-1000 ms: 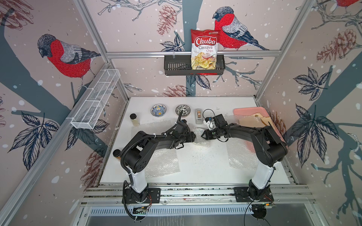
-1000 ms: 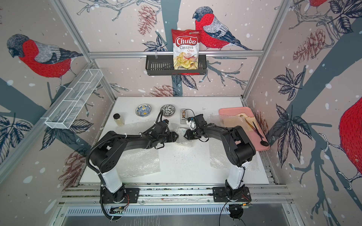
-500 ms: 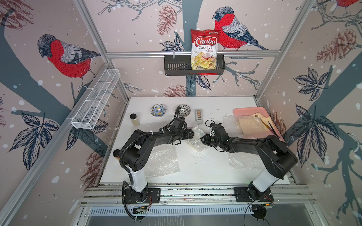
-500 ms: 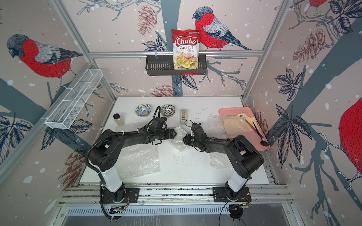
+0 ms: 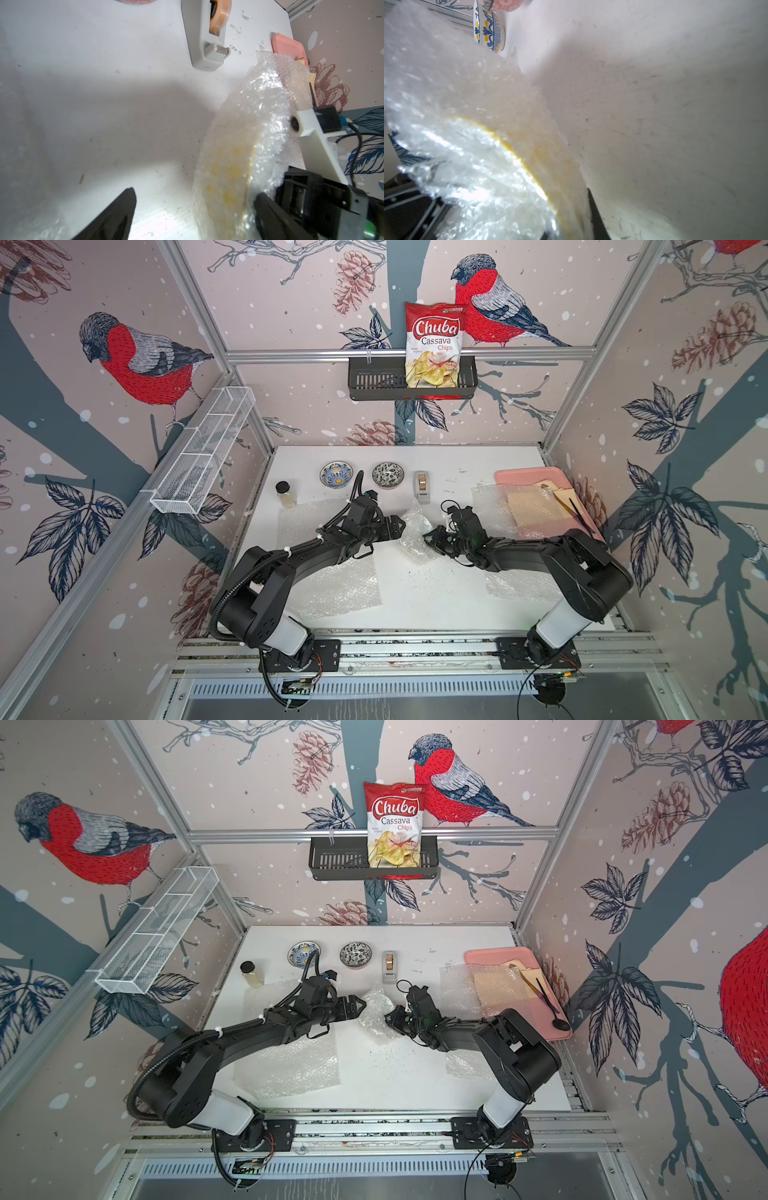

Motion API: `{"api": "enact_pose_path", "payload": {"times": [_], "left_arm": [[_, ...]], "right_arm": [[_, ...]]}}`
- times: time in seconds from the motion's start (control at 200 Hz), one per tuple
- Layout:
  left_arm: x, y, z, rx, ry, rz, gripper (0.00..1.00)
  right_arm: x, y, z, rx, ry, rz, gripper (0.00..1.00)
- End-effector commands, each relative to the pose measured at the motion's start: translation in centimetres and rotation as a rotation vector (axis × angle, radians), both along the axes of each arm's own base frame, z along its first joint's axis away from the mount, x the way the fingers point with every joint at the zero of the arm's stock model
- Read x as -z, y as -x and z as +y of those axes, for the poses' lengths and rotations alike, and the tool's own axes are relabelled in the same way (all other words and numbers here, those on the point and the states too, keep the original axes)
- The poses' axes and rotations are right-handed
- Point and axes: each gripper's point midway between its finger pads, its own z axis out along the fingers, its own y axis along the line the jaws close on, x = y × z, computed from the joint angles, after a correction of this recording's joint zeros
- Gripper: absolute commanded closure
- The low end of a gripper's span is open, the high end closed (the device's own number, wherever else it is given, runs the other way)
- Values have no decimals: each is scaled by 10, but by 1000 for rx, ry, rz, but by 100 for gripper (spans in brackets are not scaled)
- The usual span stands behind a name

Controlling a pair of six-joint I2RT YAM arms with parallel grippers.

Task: Wrap bowls in bubble wrap
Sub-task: Wrap the bowl in bubble wrap.

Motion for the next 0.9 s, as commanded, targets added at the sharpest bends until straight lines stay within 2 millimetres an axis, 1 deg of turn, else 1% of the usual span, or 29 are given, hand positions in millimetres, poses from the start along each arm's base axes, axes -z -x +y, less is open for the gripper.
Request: {"api": "enact_pose_path", "payload": {"times": [0.0,0.18,0.335,0.435,0.5,0.6,0.65,0.675,0.705,0.815,0.895], "left_arm": [[-5,6,-7,5,48,2,12],[10,16,-19,22,95,42,12],[26,11,-25,13,86,67,14],[35,6,-26,0,74,78,20],[42,4,-26,-5,65,90,27],[50,3,-23,-19,53,102,39],[55,2,-18,-30,42,106,41],[56,2,-16,-35,38,105,46],[58,1,-13,-41,33,107,50],[62,-1,-5,-48,16,109,50],[63,-2,-3,-46,-3,106,49]], "right_arm": [[-13,-5,10,9,-65,-24,90],[-13,-2,14,3,-63,-25,90],[-13,4,19,-17,-48,-30,89],[-14,10,23,-28,-46,-31,89],[-15,13,25,-31,-48,-35,88],[-18,16,25,-31,-48,-44,79],[-19,17,23,-28,-46,-48,69],[-20,18,22,-28,-45,-51,64],[-20,19,21,-28,-43,-52,62],[-22,23,15,-32,-28,-60,60],[-23,24,11,-34,-13,-63,54]]}}
